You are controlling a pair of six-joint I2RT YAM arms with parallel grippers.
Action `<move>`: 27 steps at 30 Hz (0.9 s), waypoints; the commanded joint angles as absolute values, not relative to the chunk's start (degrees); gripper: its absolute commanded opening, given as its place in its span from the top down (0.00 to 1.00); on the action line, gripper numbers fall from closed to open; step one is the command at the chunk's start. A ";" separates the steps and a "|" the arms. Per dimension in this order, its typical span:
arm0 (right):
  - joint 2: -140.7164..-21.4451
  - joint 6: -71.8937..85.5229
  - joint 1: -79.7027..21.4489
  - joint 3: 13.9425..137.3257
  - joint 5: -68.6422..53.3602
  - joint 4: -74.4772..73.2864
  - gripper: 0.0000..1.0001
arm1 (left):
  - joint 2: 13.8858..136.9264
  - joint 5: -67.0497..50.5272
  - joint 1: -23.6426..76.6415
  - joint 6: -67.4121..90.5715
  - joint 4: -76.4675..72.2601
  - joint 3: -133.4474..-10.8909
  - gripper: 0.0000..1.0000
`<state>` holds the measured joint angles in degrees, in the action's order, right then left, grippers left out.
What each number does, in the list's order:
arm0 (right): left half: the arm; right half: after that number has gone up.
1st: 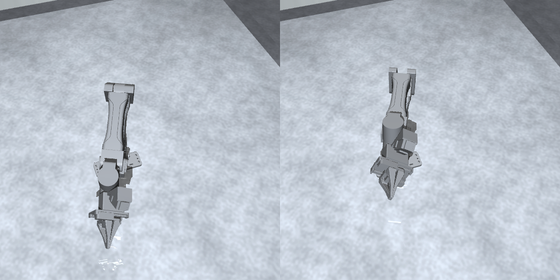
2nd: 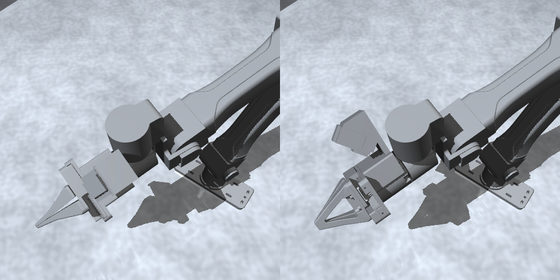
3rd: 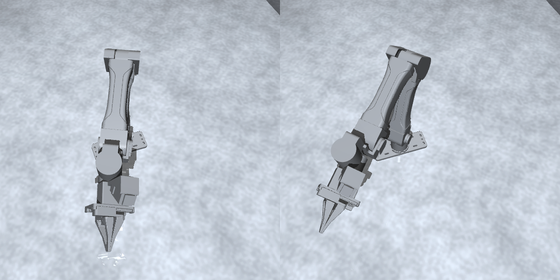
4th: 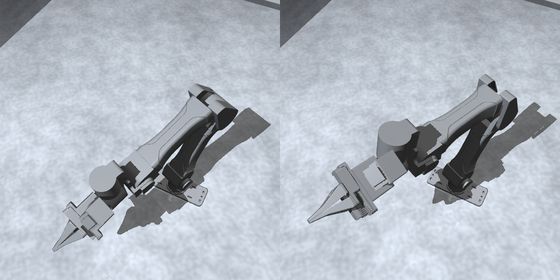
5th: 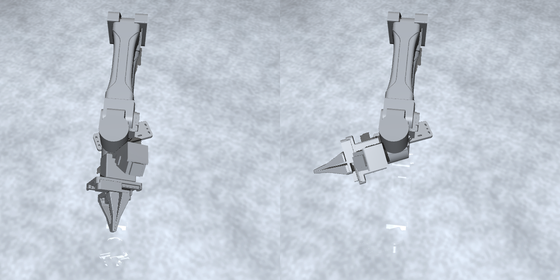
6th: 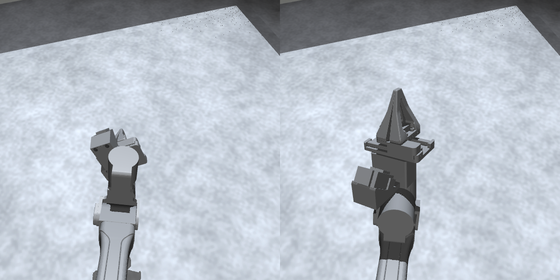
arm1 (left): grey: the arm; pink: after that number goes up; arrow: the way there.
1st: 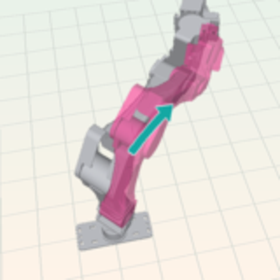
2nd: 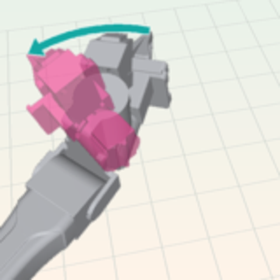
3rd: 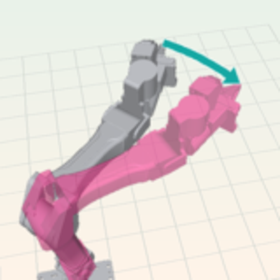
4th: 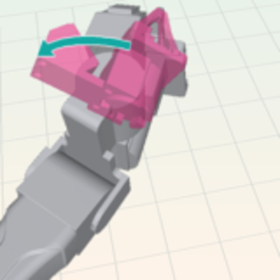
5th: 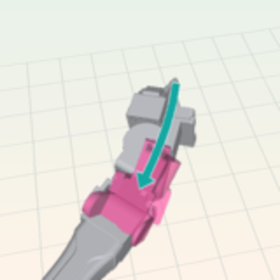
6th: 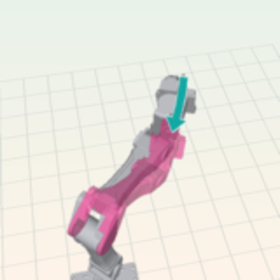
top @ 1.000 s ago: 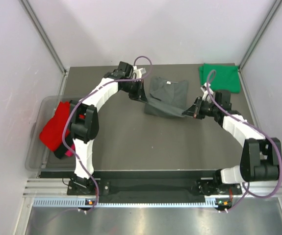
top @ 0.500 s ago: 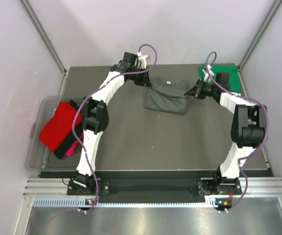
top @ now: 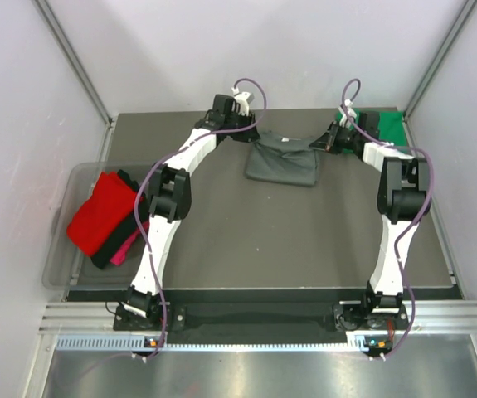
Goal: Fold and stack the t-shirts
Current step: Fold the tshirt, then neatly place the folded tshirt to the corner
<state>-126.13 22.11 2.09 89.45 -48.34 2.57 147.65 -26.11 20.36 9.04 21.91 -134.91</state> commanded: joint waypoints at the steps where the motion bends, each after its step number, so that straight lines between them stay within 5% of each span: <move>1: -126.65 21.62 2.81 93.78 -50.09 7.54 0.93 | 147.74 -23.03 19.78 9.40 10.73 -139.12 0.57; 3: -126.74 20.66 2.73 95.70 -50.71 6.52 0.65 | 148.01 -22.94 19.86 9.06 10.28 -140.09 0.36; 9: -121.83 7.57 3.95 98.71 -45.89 -7.54 0.43 | 140.64 -19.16 19.69 9.58 13.81 -135.39 0.29; 13: -120.32 4.41 5.54 94.57 -42.89 -9.57 0.38 | 130.44 -26.00 18.72 11.42 5.02 -116.68 0.29; 18: -122.87 0.53 5.63 95.63 -43.33 -17.31 0.32 | 133.32 -37.39 17.84 16.60 13.18 -119.09 0.35; 27: -130.06 0.61 5.54 99.40 -48.25 -20.30 0.30 | 136.84 -45.35 16.61 26.71 5.37 -114.26 0.40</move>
